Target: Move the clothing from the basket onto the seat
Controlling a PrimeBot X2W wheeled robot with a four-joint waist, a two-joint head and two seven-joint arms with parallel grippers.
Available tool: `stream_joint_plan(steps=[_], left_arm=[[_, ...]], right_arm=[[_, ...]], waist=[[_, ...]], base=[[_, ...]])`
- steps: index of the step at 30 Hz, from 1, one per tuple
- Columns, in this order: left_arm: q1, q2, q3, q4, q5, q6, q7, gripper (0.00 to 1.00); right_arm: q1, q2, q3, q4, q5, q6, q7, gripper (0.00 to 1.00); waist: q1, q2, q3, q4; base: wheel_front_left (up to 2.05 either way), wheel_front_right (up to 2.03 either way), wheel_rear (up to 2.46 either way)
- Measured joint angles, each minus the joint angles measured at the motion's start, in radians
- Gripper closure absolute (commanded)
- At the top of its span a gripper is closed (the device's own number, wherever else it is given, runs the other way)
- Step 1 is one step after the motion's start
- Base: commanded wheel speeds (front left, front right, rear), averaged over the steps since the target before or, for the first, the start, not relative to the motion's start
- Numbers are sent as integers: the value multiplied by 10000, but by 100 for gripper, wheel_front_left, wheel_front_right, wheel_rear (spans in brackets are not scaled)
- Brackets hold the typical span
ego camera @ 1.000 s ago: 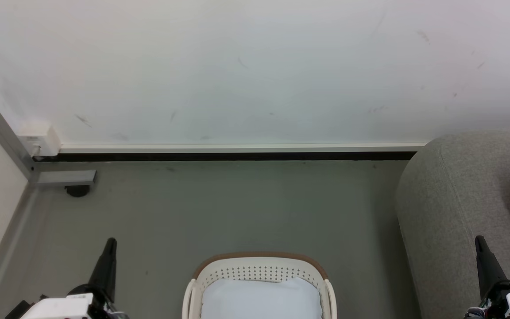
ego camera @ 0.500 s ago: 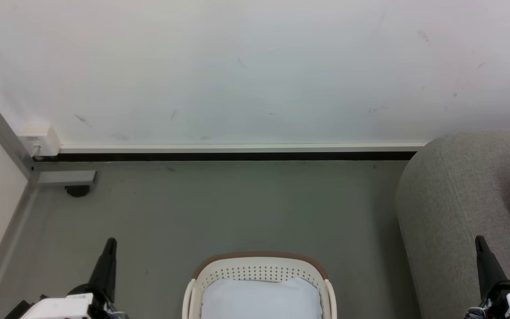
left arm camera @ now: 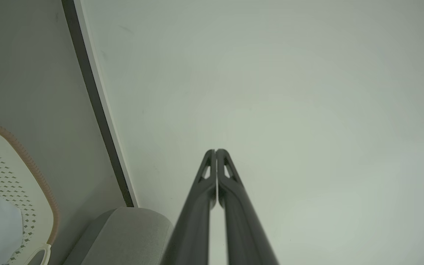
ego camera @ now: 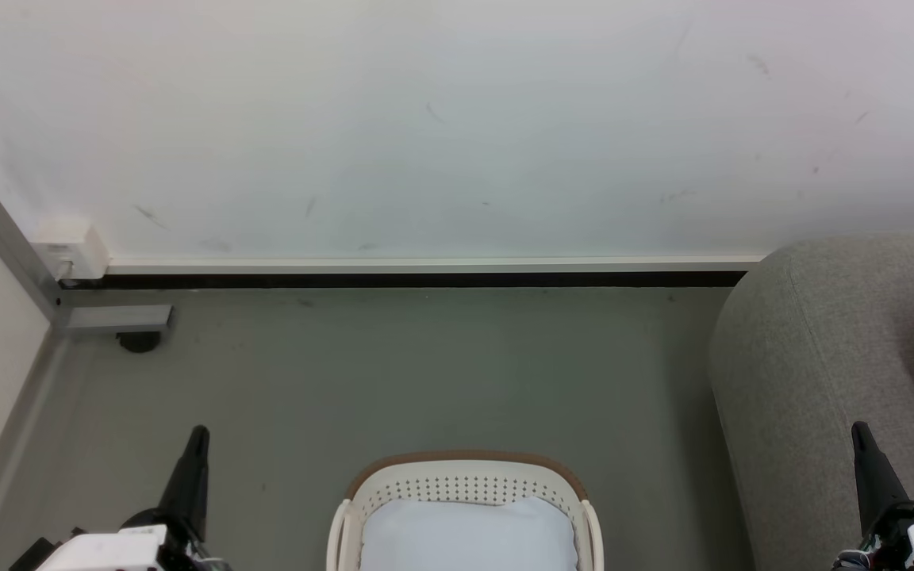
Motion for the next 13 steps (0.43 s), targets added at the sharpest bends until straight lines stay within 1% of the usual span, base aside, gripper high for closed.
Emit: stream_joint_plan(steps=[13], left_arm=[[0,0,0,-2,0,0,0,100]], right_arm=[[0,6,-6,0,-2,0,0,100]], waist=[[0,0,0,0]], base=[[0,0,0]])
